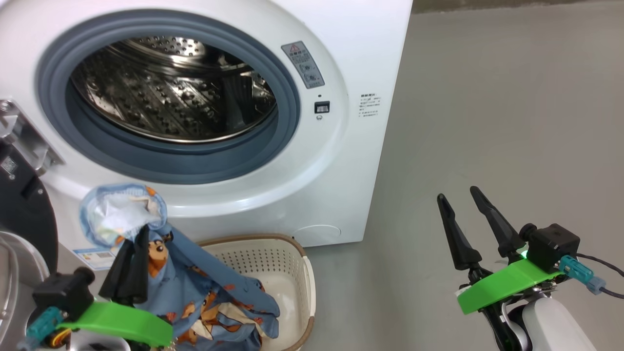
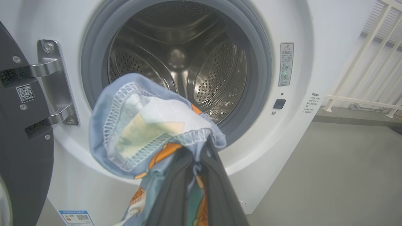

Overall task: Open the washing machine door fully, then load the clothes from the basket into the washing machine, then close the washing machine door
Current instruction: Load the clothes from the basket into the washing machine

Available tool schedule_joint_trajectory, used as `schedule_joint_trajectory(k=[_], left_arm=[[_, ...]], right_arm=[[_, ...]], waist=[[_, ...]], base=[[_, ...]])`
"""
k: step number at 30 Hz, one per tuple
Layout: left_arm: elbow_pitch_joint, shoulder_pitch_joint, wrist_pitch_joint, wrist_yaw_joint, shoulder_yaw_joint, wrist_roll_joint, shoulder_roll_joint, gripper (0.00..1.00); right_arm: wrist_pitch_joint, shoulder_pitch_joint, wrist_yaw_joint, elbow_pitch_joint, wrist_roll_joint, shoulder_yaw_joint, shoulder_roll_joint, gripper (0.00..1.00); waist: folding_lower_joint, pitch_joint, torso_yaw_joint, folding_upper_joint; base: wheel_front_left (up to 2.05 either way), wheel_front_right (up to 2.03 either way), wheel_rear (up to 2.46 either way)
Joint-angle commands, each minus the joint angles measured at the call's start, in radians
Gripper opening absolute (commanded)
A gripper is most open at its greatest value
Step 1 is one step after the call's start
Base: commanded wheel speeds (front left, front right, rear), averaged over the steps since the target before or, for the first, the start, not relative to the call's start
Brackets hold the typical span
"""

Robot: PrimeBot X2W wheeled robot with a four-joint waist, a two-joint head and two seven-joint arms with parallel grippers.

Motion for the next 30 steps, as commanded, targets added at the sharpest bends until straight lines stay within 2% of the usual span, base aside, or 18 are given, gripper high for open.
schedule_joint_trajectory(k=[1,10,18,24,30], left_arm=[[-0.031,-0.018,-0.014,0.007,0.046,0.011,0.022,0.0],[-0.059,0.016,-0.014,0.013,0.065,0.038,-0.002,0.0],[-0.049,0.006,-0.014,0.0,0.08,0.037,-0.016,0.0],[-0.007,-0.071,-0.011,-0.027,0.077,0.039,-0.011,0.0],[0.059,-0.215,0.005,-0.063,0.059,0.052,0.004,0.0]], right_arm=[[-0.005,0.003,0.002,-0.027,0.005,0.018,-0.004,1.0],[-0.005,0.014,0.002,-0.033,0.004,0.016,-0.013,1.0],[-0.005,0.011,0.002,-0.038,0.0,0.014,-0.014,1.0],[-0.005,0.004,0.002,-0.045,-0.004,0.012,-0.009,1.0],[-0.005,-0.014,0.002,-0.056,-0.013,0.013,0.001,1.0]], waist=[[0.0,-0.008,0.002,0.0],[0.0,-0.018,0.004,0.0],[0.0,-0.004,0.003,0.0],[0.0,0.024,-0.002,0.0],[0.0,0.075,-0.021,0.0]], base=[[0.0,0.0,0.0],[0.0,0.0,0.0],[0.0,0.0,0.0],[0.0,0.0,0.0],[0.0,0.0,0.0]])
